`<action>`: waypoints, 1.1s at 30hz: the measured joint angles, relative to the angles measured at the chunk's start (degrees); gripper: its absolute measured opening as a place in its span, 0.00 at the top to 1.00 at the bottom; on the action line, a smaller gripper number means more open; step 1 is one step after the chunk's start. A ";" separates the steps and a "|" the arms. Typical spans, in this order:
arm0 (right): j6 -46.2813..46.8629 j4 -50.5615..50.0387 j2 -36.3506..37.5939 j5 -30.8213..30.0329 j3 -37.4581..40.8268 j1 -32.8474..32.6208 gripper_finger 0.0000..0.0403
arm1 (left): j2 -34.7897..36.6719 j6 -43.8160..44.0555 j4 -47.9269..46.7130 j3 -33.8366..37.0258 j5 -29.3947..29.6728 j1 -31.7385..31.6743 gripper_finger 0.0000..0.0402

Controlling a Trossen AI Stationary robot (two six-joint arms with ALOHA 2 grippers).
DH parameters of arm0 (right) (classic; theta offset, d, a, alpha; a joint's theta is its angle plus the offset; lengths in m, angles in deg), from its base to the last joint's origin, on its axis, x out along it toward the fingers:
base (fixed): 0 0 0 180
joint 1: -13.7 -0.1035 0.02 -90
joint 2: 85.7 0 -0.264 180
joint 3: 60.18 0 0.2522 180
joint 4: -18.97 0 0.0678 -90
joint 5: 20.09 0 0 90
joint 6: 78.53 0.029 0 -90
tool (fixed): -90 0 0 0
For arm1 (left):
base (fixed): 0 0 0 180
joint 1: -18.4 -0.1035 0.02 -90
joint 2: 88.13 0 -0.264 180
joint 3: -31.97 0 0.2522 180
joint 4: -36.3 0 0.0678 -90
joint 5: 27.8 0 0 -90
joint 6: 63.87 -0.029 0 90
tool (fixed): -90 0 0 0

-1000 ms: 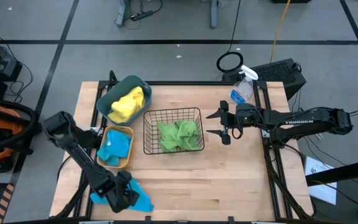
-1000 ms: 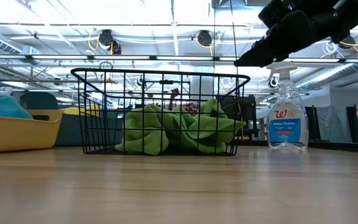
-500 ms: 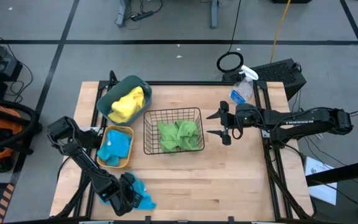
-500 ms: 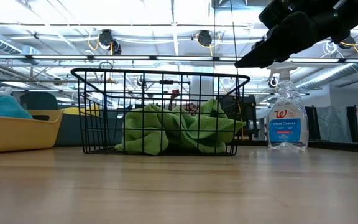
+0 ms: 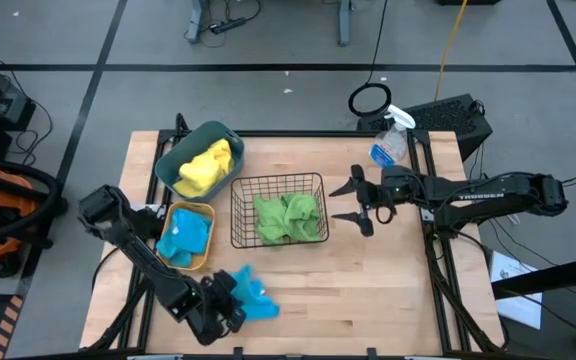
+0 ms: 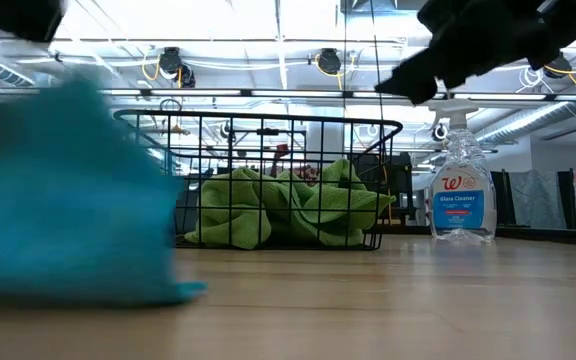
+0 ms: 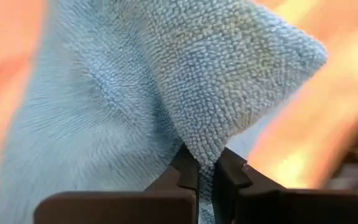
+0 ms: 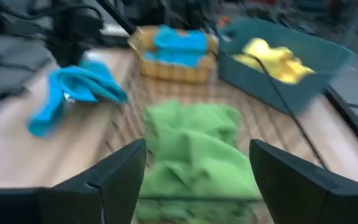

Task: Sort microfiber towel by color & place in baskets
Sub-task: Put the blue microfiber towel into the yellow bin

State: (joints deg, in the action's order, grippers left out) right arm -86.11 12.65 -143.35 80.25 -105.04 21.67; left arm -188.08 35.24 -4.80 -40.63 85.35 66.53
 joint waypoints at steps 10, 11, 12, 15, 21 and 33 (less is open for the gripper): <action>8.26 11.68 -1.25 3.30 0.02 -8.98 0.31 | 5.82 -30.80 -3.86 -9.78 9.38 -6.21 0.97; 8.55 13.19 -1.79 3.24 0.00 -10.44 0.31 | 6.13 -34.75 -3.85 -10.74 9.69 -6.90 0.97; 8.63 14.19 -2.39 3.09 0.02 -11.93 0.31 | 6.42 -38.95 -3.84 -11.85 9.90 -7.57 0.97; 8.66 18.16 -4.81 -0.71 0.02 -16.41 0.31 | 7.10 -52.38 -3.16 -15.87 10.16 -9.16 0.97; 8.38 21.31 -10.05 -9.45 0.02 -22.89 0.31 | 7.07 -75.01 -2.78 -23.53 10.13 -10.61 0.95; 2.58 40.44 -24.88 -13.21 0.02 -28.80 0.33 | 7.06 -90.75 3.61 -26.47 6.63 -14.47 0.95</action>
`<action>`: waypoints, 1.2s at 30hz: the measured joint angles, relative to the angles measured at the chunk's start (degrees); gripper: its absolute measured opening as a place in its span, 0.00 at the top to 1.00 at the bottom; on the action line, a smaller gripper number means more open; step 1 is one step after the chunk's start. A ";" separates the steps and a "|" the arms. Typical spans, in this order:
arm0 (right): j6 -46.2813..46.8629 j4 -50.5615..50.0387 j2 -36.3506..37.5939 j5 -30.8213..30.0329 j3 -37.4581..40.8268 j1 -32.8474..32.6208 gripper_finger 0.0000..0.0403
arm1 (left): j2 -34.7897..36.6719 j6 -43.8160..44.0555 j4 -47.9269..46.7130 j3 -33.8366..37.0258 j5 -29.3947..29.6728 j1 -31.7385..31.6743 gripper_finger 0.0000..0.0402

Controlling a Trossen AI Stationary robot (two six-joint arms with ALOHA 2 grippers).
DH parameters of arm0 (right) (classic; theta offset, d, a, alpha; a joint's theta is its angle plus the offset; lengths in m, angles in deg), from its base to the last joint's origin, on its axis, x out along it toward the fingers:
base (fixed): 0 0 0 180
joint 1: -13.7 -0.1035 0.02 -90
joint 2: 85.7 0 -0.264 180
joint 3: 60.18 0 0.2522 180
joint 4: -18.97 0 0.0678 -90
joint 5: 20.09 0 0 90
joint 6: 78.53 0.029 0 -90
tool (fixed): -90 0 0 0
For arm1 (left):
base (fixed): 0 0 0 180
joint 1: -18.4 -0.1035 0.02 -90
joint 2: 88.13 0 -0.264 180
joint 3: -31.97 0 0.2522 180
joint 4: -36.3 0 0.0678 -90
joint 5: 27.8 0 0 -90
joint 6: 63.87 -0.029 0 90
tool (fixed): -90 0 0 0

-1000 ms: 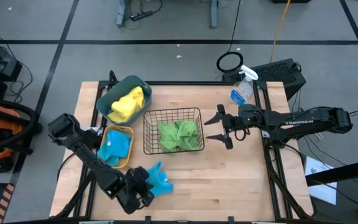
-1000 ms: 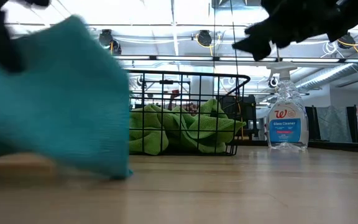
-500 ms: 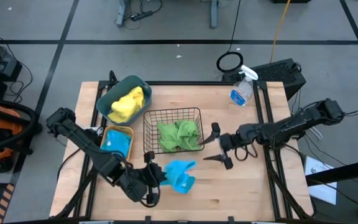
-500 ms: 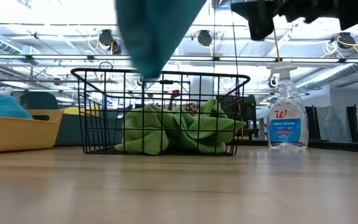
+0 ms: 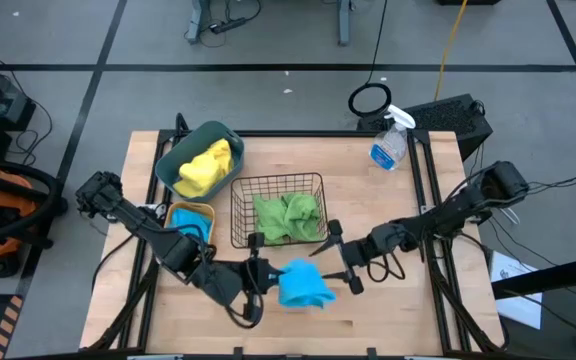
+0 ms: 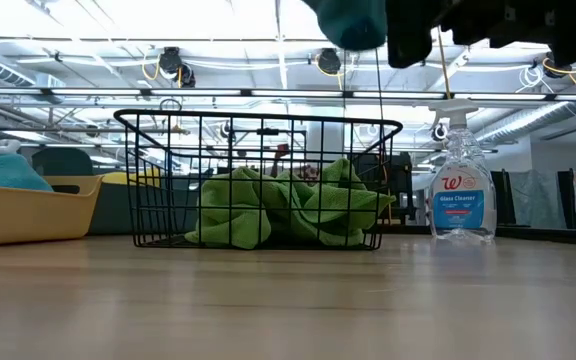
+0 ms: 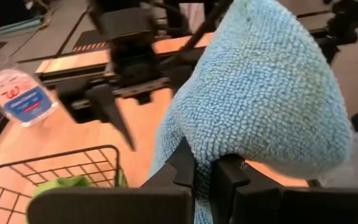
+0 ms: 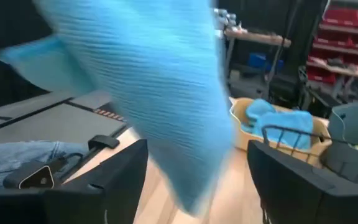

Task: Sort microfiber towel by color & place in baskets
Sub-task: Put the blue microfiber towel into the yellow bin

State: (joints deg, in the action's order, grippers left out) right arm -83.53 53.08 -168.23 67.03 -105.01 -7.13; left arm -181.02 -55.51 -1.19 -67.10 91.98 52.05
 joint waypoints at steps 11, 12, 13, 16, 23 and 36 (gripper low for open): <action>-1.22 5.33 -1.44 -0.27 0.00 -1.17 0.58 | 0.00 0.34 2.35 0.38 0.56 -5.85 0.96; -1.22 6.04 -1.42 -0.41 0.00 -1.13 0.60 | -0.09 0.68 2.40 0.38 1.03 -6.30 0.96; -0.98 6.85 -1.42 -1.11 0.00 -1.02 0.63 | -0.30 1.25 2.42 0.38 1.98 -6.67 0.96; 1.09 7.70 -1.37 -4.47 0.00 -1.04 0.65 | -0.83 3.12 1.18 0.40 5.57 -7.18 0.96; 2.87 5.76 -1.24 -6.61 0.00 -0.86 0.45 | -1.40 8.04 -1.02 0.43 11.26 -7.43 0.96; 1.17 13.01 -1.22 -5.07 -0.02 -0.89 0.23 | -5.53 9.39 1.90 0.45 11.61 -7.93 0.94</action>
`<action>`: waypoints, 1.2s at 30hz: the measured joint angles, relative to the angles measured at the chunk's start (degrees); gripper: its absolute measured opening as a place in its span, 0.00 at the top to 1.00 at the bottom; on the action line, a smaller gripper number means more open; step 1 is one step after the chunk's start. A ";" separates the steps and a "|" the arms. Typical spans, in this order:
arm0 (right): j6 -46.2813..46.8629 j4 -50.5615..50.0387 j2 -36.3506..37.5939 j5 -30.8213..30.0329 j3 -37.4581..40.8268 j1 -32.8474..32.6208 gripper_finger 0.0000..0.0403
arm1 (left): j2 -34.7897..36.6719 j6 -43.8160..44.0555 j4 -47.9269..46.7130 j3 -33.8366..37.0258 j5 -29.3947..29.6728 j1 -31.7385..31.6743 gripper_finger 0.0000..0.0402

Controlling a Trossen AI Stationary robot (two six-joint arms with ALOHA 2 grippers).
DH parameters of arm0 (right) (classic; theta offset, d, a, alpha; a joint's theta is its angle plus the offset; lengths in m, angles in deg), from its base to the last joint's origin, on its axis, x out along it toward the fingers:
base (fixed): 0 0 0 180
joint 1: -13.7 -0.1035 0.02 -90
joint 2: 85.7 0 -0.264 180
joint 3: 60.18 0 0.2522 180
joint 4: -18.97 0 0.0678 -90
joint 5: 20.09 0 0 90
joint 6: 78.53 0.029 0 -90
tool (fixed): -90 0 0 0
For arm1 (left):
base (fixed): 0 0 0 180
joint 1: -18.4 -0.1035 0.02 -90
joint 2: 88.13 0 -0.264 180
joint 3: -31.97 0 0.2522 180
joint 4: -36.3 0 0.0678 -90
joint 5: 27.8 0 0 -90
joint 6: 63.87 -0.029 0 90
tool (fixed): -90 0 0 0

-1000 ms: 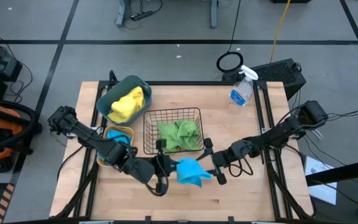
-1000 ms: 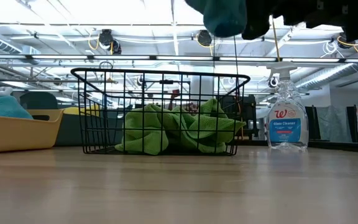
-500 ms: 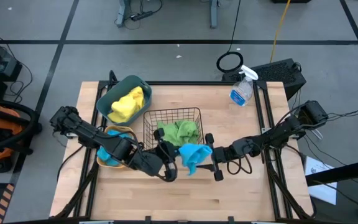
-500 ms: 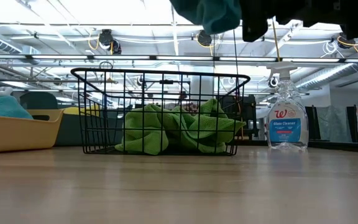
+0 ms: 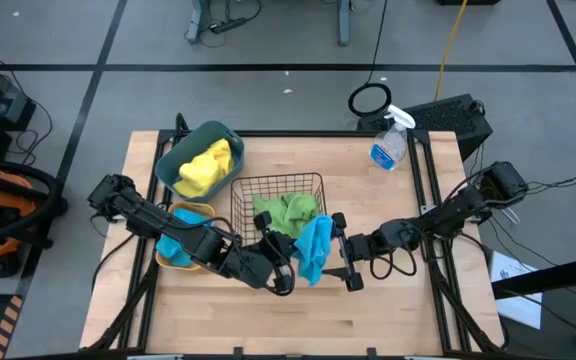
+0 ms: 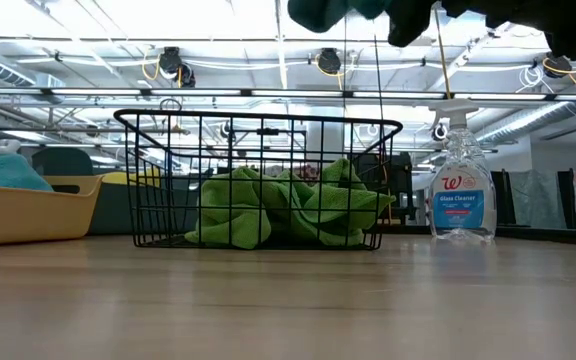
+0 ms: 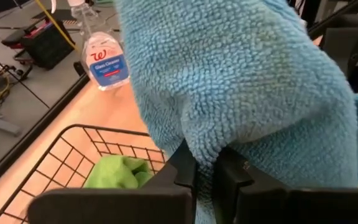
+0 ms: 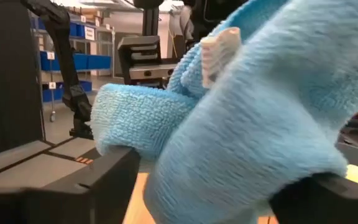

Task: Sort microfiber towel by color & place in baskets
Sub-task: Put the blue microfiber towel into the yellow bin

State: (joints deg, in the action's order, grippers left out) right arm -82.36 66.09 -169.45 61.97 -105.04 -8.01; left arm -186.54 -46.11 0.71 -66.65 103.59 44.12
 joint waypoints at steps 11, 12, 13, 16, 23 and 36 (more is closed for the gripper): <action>-2.35 1.03 -0.02 0.88 -0.04 0.37 0.80 | -2.56 -1.83 5.58 0.00 -3.09 -1.38 0.93; -2.73 1.03 -0.02 0.90 -0.04 0.43 0.86 | -2.72 -1.94 6.10 0.00 -4.01 -1.46 0.92; -3.20 1.01 -0.02 0.97 -0.05 0.50 0.92 | -2.75 -1.99 6.30 0.00 -5.09 -1.49 0.92; -4.94 0.68 -0.02 1.25 -0.13 0.63 0.97 | -2.75 -1.57 6.00 0.00 -6.43 -1.33 0.85; -7.92 0.67 0.06 0.93 -0.22 0.67 0.99 | -0.07 -0.05 3.35 0.02 -6.27 1.69 0.61; -8.20 -1.51 0.98 2.36 -0.22 1.46 0.99 | 1.37 11.95 -3.91 0.00 1.32 6.24 0.35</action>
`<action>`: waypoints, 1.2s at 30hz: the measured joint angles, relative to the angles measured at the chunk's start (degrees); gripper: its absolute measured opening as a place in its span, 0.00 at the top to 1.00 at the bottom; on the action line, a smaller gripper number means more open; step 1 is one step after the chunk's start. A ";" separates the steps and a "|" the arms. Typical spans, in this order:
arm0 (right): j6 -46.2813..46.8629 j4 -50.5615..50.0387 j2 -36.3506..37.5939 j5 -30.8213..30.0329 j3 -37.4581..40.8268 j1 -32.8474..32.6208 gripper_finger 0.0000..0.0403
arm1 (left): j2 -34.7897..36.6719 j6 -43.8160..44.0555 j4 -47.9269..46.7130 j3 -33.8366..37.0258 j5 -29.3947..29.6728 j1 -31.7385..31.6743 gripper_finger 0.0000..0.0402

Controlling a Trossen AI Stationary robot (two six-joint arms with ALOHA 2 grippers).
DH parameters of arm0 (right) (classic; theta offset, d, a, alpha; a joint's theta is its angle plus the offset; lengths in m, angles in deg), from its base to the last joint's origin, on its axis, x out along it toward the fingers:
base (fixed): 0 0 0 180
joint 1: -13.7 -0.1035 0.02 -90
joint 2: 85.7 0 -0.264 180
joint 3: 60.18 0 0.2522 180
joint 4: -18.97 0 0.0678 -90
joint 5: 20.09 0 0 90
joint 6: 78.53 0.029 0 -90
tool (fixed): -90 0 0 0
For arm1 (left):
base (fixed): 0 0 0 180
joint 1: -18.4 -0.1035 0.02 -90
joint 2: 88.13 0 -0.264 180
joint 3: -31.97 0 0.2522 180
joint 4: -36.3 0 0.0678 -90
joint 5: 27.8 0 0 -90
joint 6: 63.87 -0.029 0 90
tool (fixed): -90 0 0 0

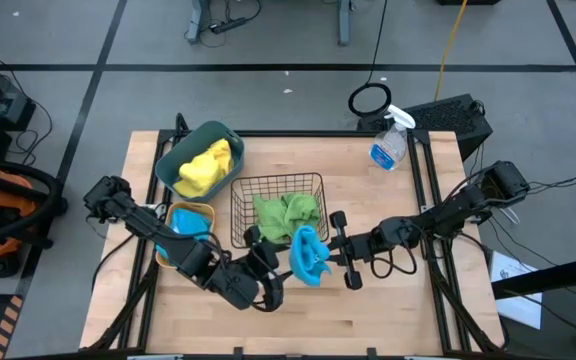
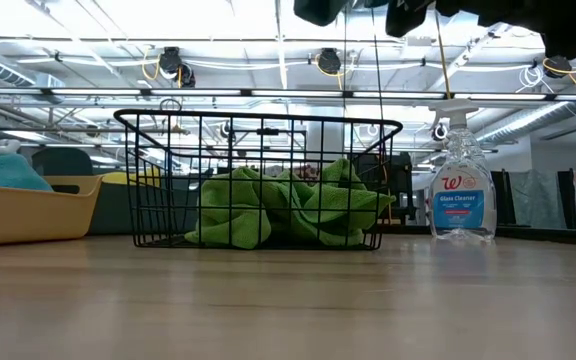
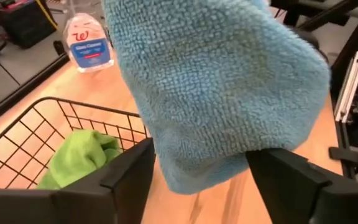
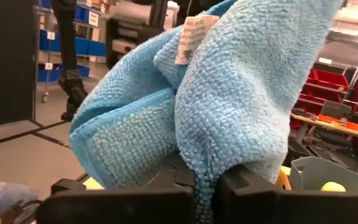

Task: Sort microfiber towel by color & place in baskets
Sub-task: Put the blue microfiber towel into the yellow bin

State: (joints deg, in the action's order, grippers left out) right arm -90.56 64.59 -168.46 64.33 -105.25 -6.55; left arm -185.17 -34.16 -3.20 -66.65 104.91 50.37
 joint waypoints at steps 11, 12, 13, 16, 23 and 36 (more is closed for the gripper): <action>0.39 -2.69 0.04 1.42 0.07 0.09 0.99 | -3.03 -13.13 13.79 0.00 -1.14 -3.43 0.19; 0.39 -2.87 0.04 1.45 0.07 0.09 0.99 | -3.67 -15.03 15.71 -0.02 -3.54 -4.17 0.19; 0.39 -3.03 0.04 1.49 0.07 0.09 0.99 | -4.25 -16.49 16.82 -0.02 -6.61 -5.01 0.19; 0.39 -3.52 0.04 1.60 0.10 0.06 0.99 | -6.10 -16.96 18.34 -0.02 -13.39 -7.78 0.19; 2.62 -5.63 0.04 -2.73 0.11 0.32 0.91 | -6.48 -17.06 16.20 -0.02 -13.57 -8.82 0.54; 5.44 -12.51 0.44 -6.58 0.07 1.20 0.63 | -2.09 -12.90 7.99 -0.15 -11.30 -4.85 0.88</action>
State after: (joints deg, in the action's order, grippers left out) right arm -85.12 52.08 -168.03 57.75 -105.19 -5.35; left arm -187.26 -47.06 4.80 -66.81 93.60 45.52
